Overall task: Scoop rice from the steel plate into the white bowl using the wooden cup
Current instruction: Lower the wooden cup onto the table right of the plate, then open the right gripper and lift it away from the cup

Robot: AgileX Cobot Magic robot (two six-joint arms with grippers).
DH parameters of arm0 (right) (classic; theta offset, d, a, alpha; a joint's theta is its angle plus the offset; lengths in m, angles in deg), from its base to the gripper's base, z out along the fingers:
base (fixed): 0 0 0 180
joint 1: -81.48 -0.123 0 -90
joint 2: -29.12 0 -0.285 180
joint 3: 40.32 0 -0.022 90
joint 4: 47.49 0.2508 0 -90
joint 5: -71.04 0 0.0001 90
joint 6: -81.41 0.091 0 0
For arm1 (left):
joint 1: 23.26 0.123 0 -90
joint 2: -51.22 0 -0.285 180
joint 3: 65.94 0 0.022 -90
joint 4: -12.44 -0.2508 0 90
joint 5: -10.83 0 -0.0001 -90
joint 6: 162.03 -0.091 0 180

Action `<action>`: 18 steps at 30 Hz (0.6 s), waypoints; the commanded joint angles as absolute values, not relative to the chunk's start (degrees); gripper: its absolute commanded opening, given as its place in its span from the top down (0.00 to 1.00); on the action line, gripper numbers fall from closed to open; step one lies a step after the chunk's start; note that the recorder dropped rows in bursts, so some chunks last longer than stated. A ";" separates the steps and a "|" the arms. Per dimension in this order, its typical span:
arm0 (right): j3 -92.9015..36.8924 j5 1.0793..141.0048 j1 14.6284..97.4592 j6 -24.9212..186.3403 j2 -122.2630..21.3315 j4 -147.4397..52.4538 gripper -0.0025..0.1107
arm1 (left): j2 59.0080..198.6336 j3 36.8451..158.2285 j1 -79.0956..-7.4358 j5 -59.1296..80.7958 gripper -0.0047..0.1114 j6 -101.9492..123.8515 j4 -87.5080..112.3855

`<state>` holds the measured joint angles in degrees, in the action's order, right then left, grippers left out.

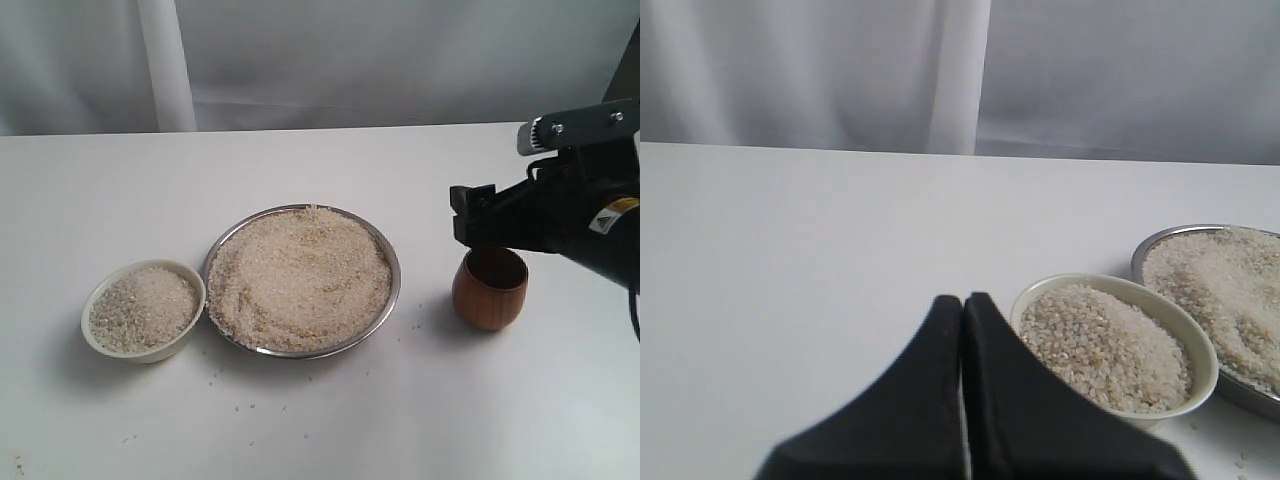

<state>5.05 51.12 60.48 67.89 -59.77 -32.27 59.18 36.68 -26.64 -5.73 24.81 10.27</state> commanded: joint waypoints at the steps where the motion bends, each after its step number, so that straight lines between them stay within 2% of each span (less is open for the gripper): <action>1: 6.46 55.78 60.22 68.36 -51.94 -37.23 0.42 | 59.01 36.85 -26.88 -5.52 0.96 25.04 10.54; 10: 12.95 54.71 56.31 71.44 -33.04 -40.21 0.96 | 59.01 36.85 -26.88 -5.52 0.96 24.95 10.54; 18: 17.96 55.36 52.20 77.19 -17.25 -40.69 0.98 | 59.01 36.85 -26.88 -5.52 0.96 25.06 10.54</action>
